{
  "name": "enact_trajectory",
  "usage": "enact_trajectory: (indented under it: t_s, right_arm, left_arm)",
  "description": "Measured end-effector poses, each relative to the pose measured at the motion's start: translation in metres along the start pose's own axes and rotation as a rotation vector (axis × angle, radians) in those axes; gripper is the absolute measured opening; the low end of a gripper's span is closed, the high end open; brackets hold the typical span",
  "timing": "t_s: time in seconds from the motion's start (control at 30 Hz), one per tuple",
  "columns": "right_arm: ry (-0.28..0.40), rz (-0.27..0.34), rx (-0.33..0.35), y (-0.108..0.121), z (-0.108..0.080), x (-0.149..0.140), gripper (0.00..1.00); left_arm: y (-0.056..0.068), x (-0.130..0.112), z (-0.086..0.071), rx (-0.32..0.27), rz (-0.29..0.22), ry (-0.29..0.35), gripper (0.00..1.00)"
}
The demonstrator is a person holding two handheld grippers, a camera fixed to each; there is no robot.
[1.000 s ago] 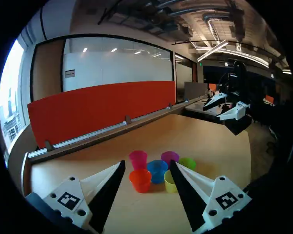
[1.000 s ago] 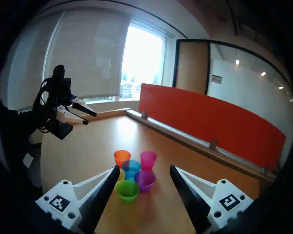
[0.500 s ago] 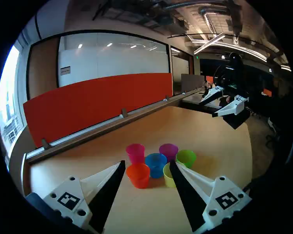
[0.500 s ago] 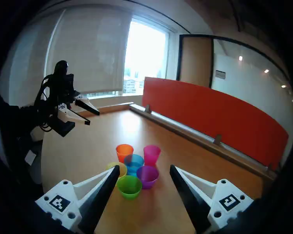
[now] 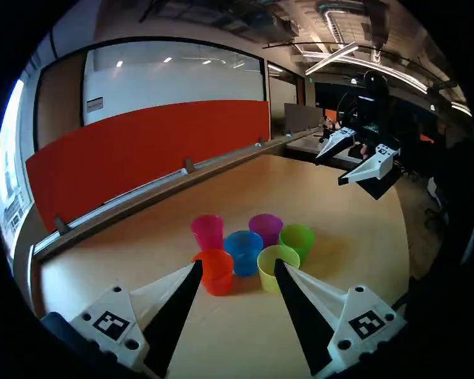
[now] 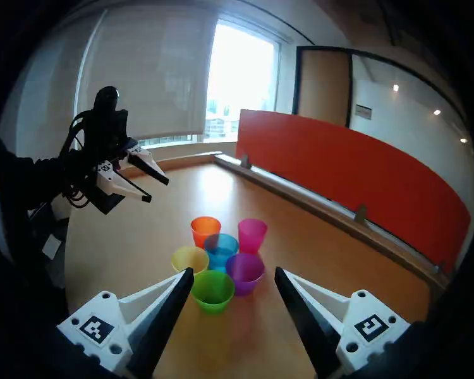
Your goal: Pour water
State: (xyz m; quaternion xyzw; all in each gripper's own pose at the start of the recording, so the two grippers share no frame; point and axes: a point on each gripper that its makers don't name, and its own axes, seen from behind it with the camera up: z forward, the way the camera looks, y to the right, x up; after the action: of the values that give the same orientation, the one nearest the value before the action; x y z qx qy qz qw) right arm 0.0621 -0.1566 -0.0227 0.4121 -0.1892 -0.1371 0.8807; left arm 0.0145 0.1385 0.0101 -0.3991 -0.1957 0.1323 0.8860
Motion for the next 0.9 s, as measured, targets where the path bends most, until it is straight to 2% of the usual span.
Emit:
enact_trajectory:
  t_s: [0.5,0.9]
  right_arm:
    - [-0.057,0.006,0.022,-0.001,0.022,-0.031,1.00]
    - [-0.089,0.003,0.044,-0.005,0.038,-0.047,1.00]
  left_arm:
    - [0.002,-0.030,0.024,-0.035,0.007,-0.078,0.84]
    - [0.006,-0.045,0.038,-0.068,0.003,-0.113,0.83]
